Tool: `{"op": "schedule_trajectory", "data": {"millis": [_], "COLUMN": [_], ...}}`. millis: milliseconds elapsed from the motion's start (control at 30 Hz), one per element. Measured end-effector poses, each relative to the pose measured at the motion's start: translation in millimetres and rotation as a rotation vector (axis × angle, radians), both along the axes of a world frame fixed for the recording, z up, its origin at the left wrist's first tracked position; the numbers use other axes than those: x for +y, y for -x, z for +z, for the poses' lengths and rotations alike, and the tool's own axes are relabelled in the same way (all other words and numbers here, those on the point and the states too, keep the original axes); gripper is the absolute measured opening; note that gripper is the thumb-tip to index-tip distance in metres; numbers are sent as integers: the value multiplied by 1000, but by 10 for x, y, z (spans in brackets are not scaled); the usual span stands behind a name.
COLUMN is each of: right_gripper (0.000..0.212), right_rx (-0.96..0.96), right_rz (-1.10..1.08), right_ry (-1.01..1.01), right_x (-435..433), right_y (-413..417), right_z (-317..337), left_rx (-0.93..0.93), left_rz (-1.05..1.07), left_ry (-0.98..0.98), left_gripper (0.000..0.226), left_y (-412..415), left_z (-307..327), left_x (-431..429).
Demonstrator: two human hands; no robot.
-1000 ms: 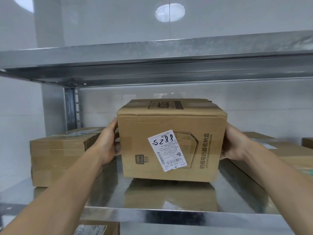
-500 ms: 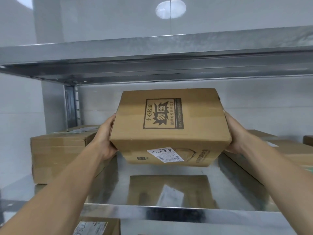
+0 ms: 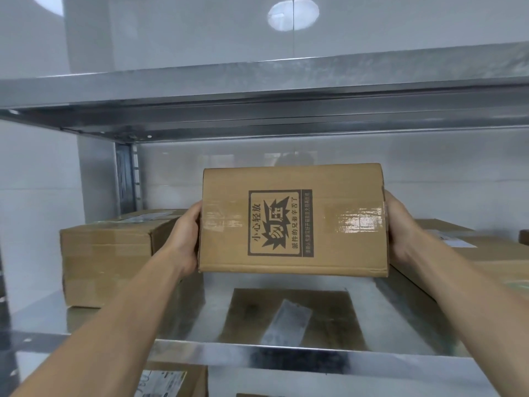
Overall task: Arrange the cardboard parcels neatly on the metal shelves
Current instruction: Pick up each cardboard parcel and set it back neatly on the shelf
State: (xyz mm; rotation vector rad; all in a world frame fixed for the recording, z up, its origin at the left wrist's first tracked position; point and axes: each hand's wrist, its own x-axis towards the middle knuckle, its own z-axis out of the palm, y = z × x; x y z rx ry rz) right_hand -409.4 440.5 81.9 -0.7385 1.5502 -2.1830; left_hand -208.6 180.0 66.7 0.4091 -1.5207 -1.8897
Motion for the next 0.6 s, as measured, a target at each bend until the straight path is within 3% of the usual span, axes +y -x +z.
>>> {"op": "schedule_trajectory", "data": {"millis": [233, 400, 600], "right_gripper": [60, 83, 47], "right_rx": [8, -4, 24], "right_rz": [1, -20, 50], "right_ry": [35, 136, 210], "right_x": [11, 35, 83], "right_y": [-57, -22, -26], "right_z": [-47, -62, -124], "left_rx": [-10, 9, 47], "left_rz": [-15, 17, 81], "left_ry": [-18, 13, 116], "left_gripper": [46, 38, 19], "left_y": [-28, -37, -13], "left_z": [-10, -6, -54], "left_x": [-15, -87, -125]}}
